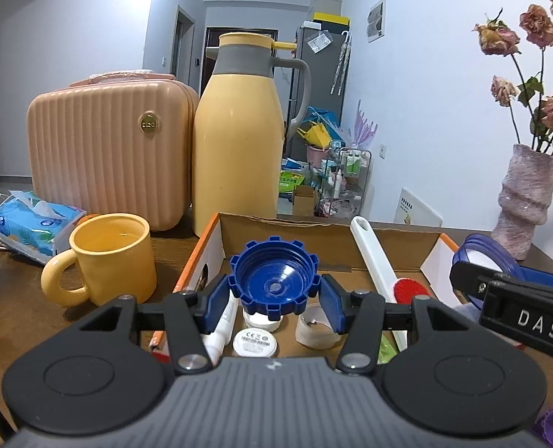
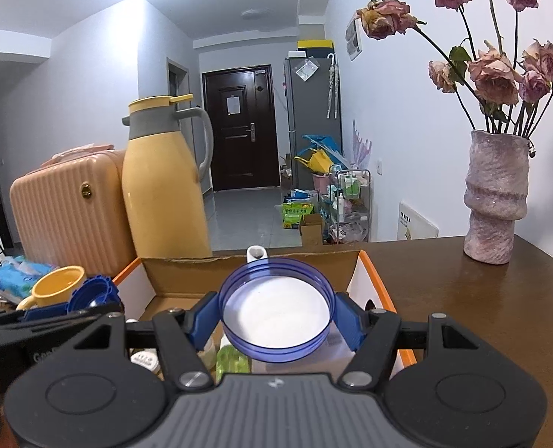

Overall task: Organize rigid objects
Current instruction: 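Lower both tools into the box and open both grippers to release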

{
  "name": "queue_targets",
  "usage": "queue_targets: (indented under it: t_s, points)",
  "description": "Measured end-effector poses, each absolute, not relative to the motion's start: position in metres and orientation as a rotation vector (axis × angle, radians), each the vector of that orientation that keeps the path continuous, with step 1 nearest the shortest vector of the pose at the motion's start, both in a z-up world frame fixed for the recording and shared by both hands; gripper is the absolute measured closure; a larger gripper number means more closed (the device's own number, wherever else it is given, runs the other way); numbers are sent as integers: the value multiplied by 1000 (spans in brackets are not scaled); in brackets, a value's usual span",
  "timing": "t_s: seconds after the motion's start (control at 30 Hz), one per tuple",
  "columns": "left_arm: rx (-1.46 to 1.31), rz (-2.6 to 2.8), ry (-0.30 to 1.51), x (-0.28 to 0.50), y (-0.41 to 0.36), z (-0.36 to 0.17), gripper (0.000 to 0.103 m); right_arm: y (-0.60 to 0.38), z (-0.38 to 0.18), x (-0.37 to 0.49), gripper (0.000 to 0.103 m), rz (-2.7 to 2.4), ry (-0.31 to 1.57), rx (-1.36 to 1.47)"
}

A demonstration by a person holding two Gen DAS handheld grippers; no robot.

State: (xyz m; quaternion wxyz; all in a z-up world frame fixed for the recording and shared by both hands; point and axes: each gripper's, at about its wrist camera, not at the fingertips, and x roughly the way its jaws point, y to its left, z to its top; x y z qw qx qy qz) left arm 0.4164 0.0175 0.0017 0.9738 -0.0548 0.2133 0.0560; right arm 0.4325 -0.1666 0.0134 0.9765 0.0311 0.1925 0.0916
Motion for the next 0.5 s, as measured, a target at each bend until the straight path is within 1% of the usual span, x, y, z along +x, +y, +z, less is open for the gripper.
queue_targets:
  t_s: [0.37,0.47,0.5]
  points:
    - [-122,109,449,450,23,-5,49,-161,9,470,38,170,387,65]
    - [-124,107,446,455,26,-6,48,-160,7,479,37,168,400,57]
    - [-123,112,446,456,27,-6,46,-160,5,481,37,166,407,59]
